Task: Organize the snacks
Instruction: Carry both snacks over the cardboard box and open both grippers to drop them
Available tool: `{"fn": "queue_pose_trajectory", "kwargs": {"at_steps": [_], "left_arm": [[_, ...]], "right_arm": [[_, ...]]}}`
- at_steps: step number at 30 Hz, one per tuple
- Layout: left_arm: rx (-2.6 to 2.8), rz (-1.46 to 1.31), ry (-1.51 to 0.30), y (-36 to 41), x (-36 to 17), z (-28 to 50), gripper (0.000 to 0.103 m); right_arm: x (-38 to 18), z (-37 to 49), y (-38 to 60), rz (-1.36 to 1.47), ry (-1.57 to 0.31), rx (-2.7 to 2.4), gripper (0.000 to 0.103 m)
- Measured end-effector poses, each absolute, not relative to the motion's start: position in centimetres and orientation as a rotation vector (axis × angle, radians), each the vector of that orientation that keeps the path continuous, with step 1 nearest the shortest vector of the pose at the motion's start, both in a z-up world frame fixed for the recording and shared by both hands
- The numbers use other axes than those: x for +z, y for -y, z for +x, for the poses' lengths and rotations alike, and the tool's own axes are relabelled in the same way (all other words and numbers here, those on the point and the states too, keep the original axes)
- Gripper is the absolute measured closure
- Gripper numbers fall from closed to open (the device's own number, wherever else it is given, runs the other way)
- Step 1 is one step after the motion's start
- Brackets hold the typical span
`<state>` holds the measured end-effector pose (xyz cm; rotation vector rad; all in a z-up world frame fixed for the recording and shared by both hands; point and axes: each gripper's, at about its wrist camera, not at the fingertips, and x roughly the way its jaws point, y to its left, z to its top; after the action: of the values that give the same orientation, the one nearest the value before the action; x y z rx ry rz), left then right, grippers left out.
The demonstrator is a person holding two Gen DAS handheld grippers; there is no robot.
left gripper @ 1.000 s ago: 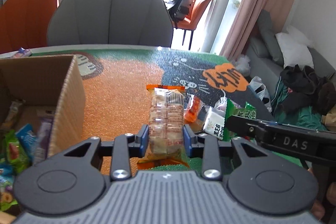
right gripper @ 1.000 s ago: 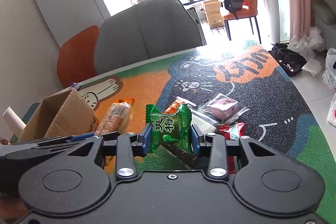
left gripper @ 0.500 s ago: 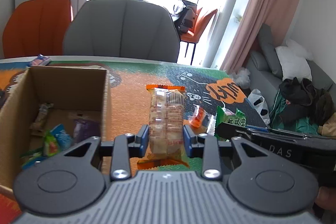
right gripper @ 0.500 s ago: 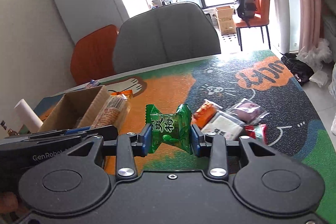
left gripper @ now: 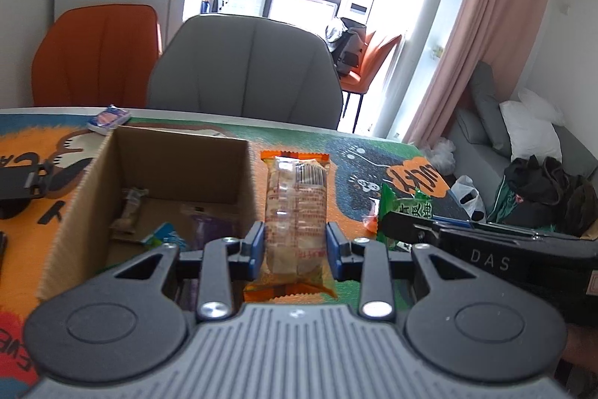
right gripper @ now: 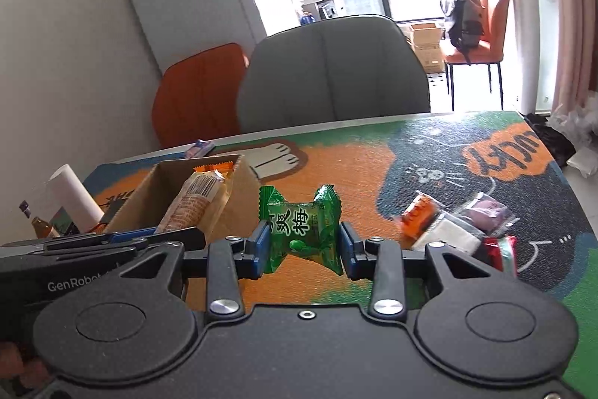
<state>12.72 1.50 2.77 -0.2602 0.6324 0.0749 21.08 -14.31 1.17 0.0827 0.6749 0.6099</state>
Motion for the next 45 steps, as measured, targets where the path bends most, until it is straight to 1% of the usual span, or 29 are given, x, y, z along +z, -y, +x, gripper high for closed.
{"fn": "queue_pose_trajectory", "kwargs": {"at_steps": [9, 25, 32, 38, 45], "left_arm": [[0.131, -0.276, -0.61, -4.2, 3.5, 11.1, 0.07], [0.254, -0.356, -0.628, -10.3, 1.3, 11.1, 0.07], [0.258, -0.352, -0.656, -11.1, 0.3, 11.2, 0.055], [0.26, -0.369, -0.64, -12.1, 0.8, 9.6, 0.048], [0.27, -0.362, -0.627, -13.0, 1.5, 8.0, 0.043]], "right_arm": [[1.8, 20.3, 11.3, 0.06, -0.659, 0.664, 0.066], [1.3, 20.1, 7.7, 0.031, -0.67, 0.7, 0.066], [1.1, 20.2, 6.4, 0.024, -0.675, 0.711, 0.066], [0.9, 20.6, 4.8, 0.014, -0.679, 0.723, 0.066], [1.2, 20.8, 2.6, 0.016, -0.677, 0.747, 0.066]]}}
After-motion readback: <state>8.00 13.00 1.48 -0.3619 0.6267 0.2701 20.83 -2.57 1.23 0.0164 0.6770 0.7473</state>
